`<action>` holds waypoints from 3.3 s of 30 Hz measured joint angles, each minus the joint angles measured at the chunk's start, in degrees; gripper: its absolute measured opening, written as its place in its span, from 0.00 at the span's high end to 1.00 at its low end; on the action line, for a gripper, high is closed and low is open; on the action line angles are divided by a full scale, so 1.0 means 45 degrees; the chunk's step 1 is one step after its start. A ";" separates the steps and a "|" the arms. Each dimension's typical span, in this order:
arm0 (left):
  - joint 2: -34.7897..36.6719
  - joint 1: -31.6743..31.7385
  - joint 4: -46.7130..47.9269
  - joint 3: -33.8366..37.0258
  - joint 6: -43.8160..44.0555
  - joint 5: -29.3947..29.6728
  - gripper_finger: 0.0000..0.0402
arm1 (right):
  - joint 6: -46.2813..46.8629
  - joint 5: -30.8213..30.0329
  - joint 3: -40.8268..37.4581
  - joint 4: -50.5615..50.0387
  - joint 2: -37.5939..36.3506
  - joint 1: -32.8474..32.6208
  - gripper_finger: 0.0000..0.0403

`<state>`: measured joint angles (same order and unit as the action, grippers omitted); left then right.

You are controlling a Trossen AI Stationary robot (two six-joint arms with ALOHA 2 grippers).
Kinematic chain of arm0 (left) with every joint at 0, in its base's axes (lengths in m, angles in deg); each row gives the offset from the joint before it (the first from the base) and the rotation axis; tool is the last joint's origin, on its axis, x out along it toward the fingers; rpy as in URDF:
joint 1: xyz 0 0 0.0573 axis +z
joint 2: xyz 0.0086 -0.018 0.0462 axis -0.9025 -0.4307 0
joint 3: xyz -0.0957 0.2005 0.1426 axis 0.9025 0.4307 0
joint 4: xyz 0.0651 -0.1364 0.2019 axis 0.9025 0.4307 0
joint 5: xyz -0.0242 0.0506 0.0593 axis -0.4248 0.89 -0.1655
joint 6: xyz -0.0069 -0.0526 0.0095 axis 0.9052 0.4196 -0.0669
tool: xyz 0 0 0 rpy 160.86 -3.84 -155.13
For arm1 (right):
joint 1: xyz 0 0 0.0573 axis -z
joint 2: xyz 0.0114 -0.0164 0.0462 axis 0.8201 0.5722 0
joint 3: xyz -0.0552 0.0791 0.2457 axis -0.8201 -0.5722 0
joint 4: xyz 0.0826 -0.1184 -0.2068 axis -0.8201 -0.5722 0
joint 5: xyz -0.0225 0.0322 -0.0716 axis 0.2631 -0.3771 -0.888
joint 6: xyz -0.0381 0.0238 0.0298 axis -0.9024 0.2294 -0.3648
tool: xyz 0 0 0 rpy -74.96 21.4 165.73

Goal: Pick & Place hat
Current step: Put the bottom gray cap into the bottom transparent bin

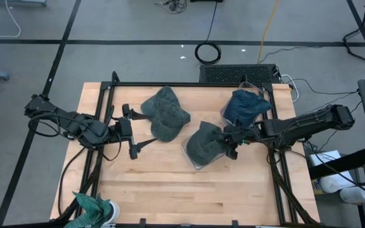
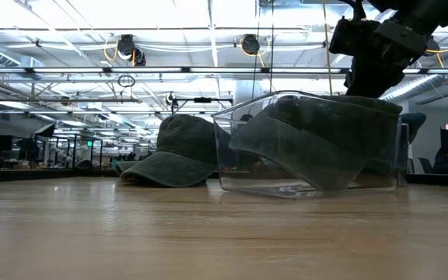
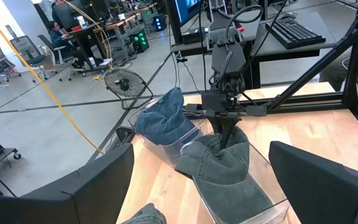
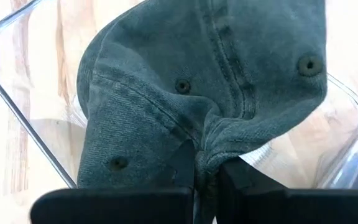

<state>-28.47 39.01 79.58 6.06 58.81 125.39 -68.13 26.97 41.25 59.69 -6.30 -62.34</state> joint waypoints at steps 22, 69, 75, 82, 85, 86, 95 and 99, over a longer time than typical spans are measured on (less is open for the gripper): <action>-0.0002 0.0000 0.0003 0.0000 0.0000 0.0002 0.06 | -0.0269 0.0365 -0.0694 0.0970 0.0005 0.0282 0.88; -0.0002 -0.0001 -0.0002 0.0000 0.0000 0.0002 0.06 | -0.0947 0.0696 -0.0710 0.4130 -0.3503 -0.1433 0.52; -0.0002 -0.0005 0.0003 0.0000 0.0000 0.0002 0.06 | -0.1844 0.0694 -0.0694 0.5185 -0.3261 -0.1671 0.52; -0.0002 0.0000 -0.0001 0.0004 0.0000 0.0001 0.06 | -0.2954 -0.0150 -0.0689 0.6969 -0.1896 -0.1681 0.55; -0.0002 -0.0004 -0.0002 0.0000 0.0000 0.0002 0.06 | -0.3773 -0.1218 -0.0650 0.7385 -0.1118 -0.1676 0.61; -0.0002 -0.0005 0.0001 0.0000 0.0000 -0.0003 0.06 | -0.3978 -0.1620 -0.0545 0.7242 -0.0886 -0.1676 0.64; -0.0002 -0.0004 -0.0002 0.0000 0.0000 0.0002 0.06 | -0.4441 -0.3036 0.0694 0.5981 0.0945 -0.1639 0.98; -0.0002 -0.0003 -0.0002 0.0000 0.0000 -0.0001 0.06 | -0.4326 -0.3368 0.0981 0.4891 0.1752 -0.1170 1.00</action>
<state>-28.48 39.00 79.58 6.06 58.81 125.39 -87.60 11.82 45.66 81.70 1.58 -67.60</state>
